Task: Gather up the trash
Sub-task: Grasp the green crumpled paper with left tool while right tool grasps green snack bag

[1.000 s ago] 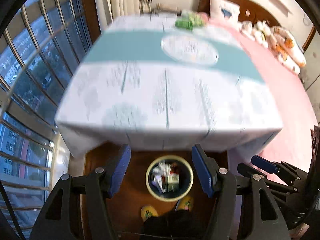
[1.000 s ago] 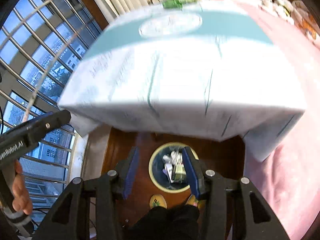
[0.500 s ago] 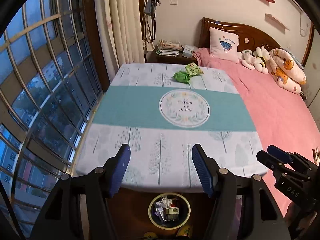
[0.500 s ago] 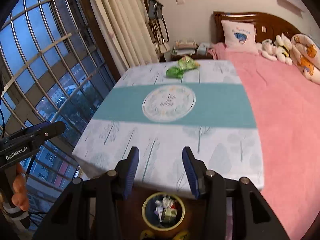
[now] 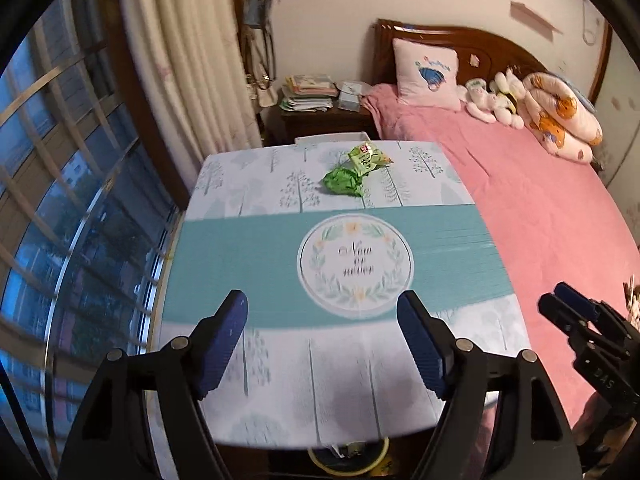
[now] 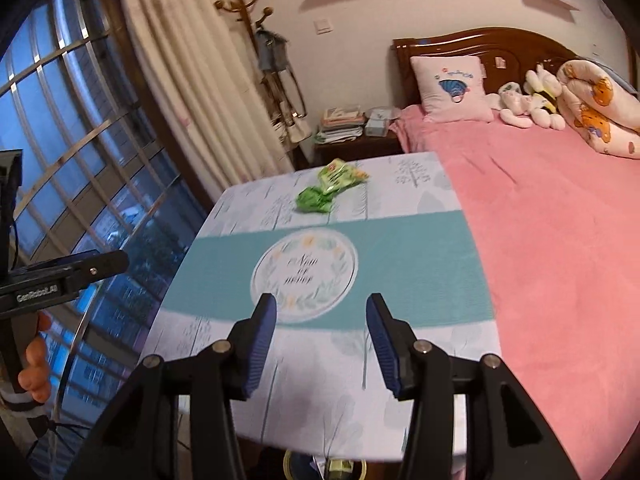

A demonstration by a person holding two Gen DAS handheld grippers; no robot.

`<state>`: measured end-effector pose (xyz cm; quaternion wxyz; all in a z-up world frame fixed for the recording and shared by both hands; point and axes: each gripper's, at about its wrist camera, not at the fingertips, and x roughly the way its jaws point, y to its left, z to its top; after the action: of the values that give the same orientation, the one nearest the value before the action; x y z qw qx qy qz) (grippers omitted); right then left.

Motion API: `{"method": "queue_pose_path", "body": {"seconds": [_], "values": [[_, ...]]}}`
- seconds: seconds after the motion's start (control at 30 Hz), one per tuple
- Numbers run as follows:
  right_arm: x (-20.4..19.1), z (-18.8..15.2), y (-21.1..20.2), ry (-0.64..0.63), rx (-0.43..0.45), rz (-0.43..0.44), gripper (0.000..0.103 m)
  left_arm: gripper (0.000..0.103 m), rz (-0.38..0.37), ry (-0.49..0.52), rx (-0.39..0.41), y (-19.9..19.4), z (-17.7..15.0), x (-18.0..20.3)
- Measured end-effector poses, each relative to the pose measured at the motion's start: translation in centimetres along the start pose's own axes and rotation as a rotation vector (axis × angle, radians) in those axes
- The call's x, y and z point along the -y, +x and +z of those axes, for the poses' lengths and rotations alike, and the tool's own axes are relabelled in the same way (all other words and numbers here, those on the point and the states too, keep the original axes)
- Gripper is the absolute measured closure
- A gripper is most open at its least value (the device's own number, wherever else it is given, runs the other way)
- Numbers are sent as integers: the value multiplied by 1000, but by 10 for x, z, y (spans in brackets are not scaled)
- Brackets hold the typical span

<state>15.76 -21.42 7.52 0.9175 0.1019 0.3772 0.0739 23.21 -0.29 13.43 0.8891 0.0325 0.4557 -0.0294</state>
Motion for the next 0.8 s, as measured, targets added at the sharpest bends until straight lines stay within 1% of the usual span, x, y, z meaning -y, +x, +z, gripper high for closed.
{"method": "queue_pose_path", "body": {"seconds": [0.1, 0.2, 0.3, 0.33, 0.4, 0.47, 0.5, 0.53, 0.6, 0.63, 0.73, 0.8], "values": [[-1, 24, 19, 36, 11, -43, 51, 27, -32, 52, -17, 38, 41, -5], [-1, 48, 44, 94, 14, -88, 49, 27, -61, 110, -42, 86, 82, -13], [-1, 71, 79, 174, 14, -107, 46, 27, -95, 164, -69, 141, 118, -20], [-2, 80, 98, 197, 13, -122, 46, 27, -97, 186, -74, 164, 130, -22], [-3, 91, 122, 223, 9, -136, 46, 27, -101, 219, -87, 203, 146, -24], [-3, 103, 154, 251, 8, -147, 46, 27, -116, 244, -118, 242, 156, -23], [-4, 107, 165, 260, 6, -156, 46, 27, -126, 256, -148, 266, 163, -21], [-4, 112, 183, 273, 0, -163, 46, 27, -144, 257, -168, 282, 166, -20], [-2, 118, 204, 289, -15, -166, 46, 27, -188, 251, -221, 316, 172, -15], [0, 121, 220, 305, -30, -173, 46, 27, -202, 244, -242, 330, 173, -13], [8, 125, 247, 343, -47, -177, 46, 27, -251, 205, -303, 370, 179, -9], [16, 127, 266, 378, -61, -174, 46, 27, -277, 186, -328, 388, 181, -6]]}}
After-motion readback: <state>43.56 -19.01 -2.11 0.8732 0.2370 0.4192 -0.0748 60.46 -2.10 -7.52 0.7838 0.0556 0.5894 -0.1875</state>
